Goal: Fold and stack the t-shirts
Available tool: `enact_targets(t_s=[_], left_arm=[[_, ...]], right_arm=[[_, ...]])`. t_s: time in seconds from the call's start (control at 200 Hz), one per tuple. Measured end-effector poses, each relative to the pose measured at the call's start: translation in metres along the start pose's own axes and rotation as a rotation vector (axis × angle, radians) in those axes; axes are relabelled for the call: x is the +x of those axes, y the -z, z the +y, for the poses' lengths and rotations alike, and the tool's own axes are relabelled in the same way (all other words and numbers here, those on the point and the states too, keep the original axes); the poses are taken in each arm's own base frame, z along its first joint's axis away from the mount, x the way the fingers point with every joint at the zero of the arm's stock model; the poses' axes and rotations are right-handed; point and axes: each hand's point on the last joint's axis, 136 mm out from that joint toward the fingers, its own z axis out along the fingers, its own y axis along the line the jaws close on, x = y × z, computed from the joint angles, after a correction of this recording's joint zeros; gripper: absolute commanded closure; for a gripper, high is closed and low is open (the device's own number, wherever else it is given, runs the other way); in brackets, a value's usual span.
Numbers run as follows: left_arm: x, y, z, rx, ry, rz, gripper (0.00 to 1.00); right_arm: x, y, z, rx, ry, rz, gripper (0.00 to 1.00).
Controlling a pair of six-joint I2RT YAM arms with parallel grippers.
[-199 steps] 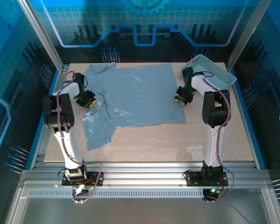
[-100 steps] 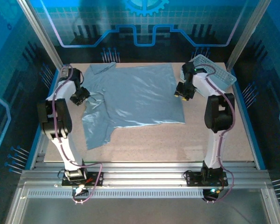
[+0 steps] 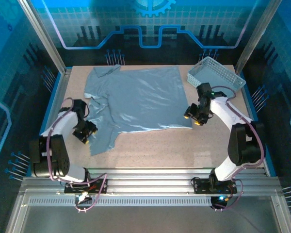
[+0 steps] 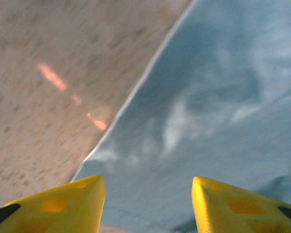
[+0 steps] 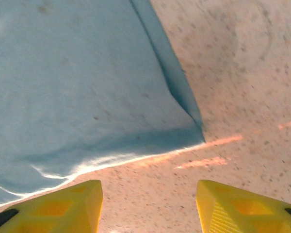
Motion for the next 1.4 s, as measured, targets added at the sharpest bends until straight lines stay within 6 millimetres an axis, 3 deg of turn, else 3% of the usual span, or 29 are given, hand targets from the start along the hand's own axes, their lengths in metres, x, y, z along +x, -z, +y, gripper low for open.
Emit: enact_targets(t_s=[0.285,0.47,0.635,0.71,0.795,1.075,1.3,1.401], left_arm=[[0.041,-0.015,0.043,-0.061,0.083,0.084,0.47],[0.052,-0.025,0.055,-0.093,0.114,0.110,0.47],[0.045,-0.033,0.047,-0.075,0.127,0.095,0.58],[0.040,-0.036,0.041,-0.058,0.132,0.082,0.74],[0.039,-0.036,0.041,-0.058,0.130,0.076,1.00],[0.008,-0.008,0.029,0.026,0.138,-0.121,1.00],[-0.003,0.001,0.025,0.032,0.151,-0.166,1.00],[-0.008,0.007,0.019,0.049,0.151,-0.182,1.00]], right_arm=[[0.018,-0.012,-0.019,0.028,-0.048,0.053,0.44],[0.017,-0.012,-0.021,0.022,-0.055,0.047,0.43],[0.016,-0.013,-0.017,-0.001,-0.052,0.048,0.42],[0.015,-0.013,-0.014,-0.014,-0.050,0.046,0.40],[0.015,-0.015,-0.014,-0.019,-0.050,0.044,0.40],[0.016,-0.026,-0.023,-0.011,-0.077,0.058,0.46],[0.013,-0.053,-0.027,0.014,-0.120,0.101,0.53],[0.013,-0.063,-0.029,0.031,-0.147,0.123,0.64]])
